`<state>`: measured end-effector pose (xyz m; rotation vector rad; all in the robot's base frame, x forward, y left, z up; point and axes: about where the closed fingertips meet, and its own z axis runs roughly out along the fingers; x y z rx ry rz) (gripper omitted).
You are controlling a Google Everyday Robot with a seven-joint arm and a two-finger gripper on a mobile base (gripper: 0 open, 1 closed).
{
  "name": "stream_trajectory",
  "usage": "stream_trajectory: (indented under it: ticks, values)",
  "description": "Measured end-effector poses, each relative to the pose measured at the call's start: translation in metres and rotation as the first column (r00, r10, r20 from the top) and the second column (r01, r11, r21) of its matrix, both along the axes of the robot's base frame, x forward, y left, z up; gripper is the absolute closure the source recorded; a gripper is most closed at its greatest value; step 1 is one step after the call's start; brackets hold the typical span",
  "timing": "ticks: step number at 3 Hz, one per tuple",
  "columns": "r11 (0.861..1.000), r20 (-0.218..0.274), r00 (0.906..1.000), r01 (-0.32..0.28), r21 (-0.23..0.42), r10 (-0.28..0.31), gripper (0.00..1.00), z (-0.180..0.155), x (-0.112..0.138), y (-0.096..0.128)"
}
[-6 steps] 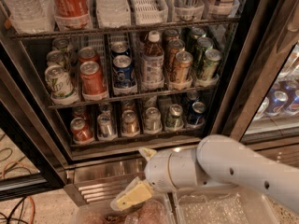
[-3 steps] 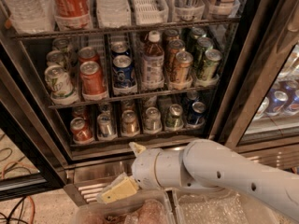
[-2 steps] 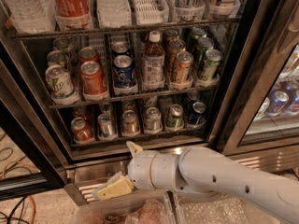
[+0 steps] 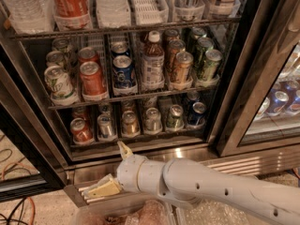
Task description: Pick redbull can from bottom shelf of fridge
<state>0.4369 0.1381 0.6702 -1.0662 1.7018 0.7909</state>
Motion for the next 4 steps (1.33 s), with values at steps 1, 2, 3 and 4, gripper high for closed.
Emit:
stream_trajectory:
  ticks: [1, 2, 3, 4]
  values:
    - [1.000, 0.041, 0.9988, 0.025, 0.006, -0.025, 0.00, -0.018, 0.014, 0.005]
    - [1.000, 0.041, 0.9988, 0.025, 0.007, -0.026, 0.00, -0.018, 0.014, 0.005]
    - [0.997, 0.045, 0.9969, 0.062, 0.038, -0.064, 0.00, -0.026, 0.025, 0.012]
    - [0.988, 0.087, 0.9872, 0.127, 0.082, -0.134, 0.00, -0.034, 0.041, 0.023]
